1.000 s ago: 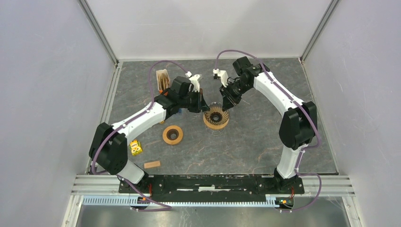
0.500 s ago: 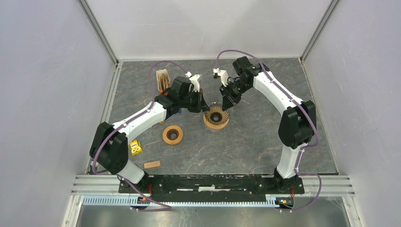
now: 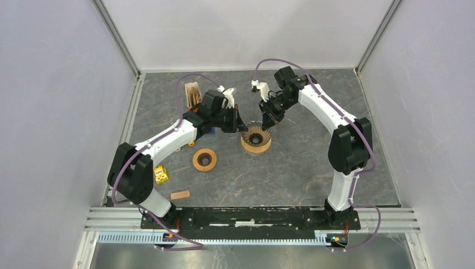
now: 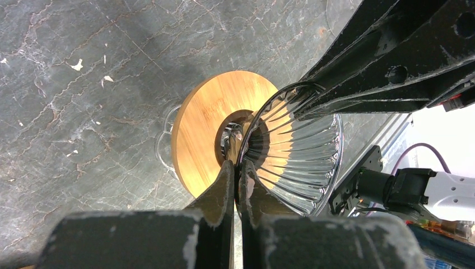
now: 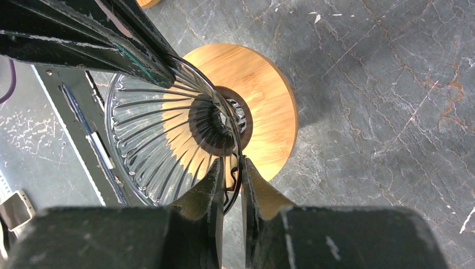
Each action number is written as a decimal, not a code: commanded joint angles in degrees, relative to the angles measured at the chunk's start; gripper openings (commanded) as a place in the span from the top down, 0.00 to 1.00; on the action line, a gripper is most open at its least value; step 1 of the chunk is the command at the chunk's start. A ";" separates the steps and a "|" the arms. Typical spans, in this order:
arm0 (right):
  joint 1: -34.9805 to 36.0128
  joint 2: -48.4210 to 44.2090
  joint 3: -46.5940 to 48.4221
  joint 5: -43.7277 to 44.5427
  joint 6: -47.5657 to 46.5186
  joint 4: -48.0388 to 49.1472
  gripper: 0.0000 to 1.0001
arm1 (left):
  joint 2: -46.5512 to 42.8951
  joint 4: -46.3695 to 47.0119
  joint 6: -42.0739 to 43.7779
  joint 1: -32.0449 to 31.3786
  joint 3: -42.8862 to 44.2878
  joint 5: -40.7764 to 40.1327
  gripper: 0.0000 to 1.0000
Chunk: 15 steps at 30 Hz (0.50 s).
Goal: Place the coffee filter in the dripper
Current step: Place the coffee dripper in the dripper holder.
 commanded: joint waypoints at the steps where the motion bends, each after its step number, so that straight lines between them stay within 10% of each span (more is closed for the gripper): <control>1: 2.44 3.68 -4.17 3.46 -3.23 2.68 1.00 | 4.44 -5.64 0.52 0.15 -3.11 -4.28 0.98; 15: 4.31 -6.41 -16.83 7.98 -0.25 17.61 1.00 | 1.45 -1.29 3.61 -1.44 -7.35 -7.09 0.98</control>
